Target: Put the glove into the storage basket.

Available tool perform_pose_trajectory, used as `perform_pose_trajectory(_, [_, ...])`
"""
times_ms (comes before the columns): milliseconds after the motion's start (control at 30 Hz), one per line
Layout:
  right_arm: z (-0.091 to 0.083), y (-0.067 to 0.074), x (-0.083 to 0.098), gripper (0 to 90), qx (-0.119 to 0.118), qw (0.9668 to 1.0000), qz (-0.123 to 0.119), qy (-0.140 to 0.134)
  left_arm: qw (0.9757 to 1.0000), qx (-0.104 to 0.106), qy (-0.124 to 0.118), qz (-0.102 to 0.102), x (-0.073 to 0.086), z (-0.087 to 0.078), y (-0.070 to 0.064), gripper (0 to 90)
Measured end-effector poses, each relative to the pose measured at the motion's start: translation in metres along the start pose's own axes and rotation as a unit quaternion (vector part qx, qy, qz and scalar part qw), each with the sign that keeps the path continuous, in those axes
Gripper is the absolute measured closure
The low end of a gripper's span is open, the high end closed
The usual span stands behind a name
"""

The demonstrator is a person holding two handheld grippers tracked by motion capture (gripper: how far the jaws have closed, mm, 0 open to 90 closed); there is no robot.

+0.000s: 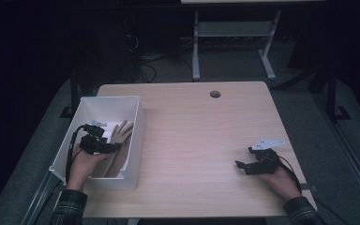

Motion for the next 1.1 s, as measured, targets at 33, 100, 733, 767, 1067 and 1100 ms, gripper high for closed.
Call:
perform_pose_trajectory(33, [0.0,0.0,0.0,18.2,0.0,1.0,0.0,0.0,1.0,0.001,-0.002,0.001,-0.002,-0.002,-0.001,28.3])
perform_pose_trajectory(100, [0.0,0.0,0.0,18.2,0.0,1.0,0.0,0.001,1.0,0.002,-0.005,0.004,-0.006,-0.006,-0.001,28.2])
perform_pose_trajectory(733, [0.0,0.0,0.0,18.2,0.0,1.0,0.0,0.0,0.9969,0.03,-0.063,0.035,-0.067,-0.061,-0.03,27.4])
perform_pose_trajectory(767, [0.0,0.0,0.0,18.2,0.0,1.0,0.0,0.0,0.9965,0.034,-0.066,0.039,-0.071,-0.063,-0.033,27.4])
perform_pose_trajectory(1067, [0.0,0.0,0.0,18.2,0.0,1.0,0.0,0.0,0.9915,0.074,-0.085,0.064,-0.094,-0.073,-0.071,27.2])
perform_pose_trajectory(1100, [0.0,0.0,0.0,18.2,0.0,1.0,0.0,0.0,0.9909,0.079,-0.086,0.067,-0.096,-0.073,-0.076,27.2])
Point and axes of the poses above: each handheld gripper's, and its own axes: z roughly forward along the jaws, x roughly out of its underside, y roughly to its left, the point moved 8 cm from there along z, roughly forward along the jaws, and after that the axes turned 2 degrees about -z, right-handed, at the moved point
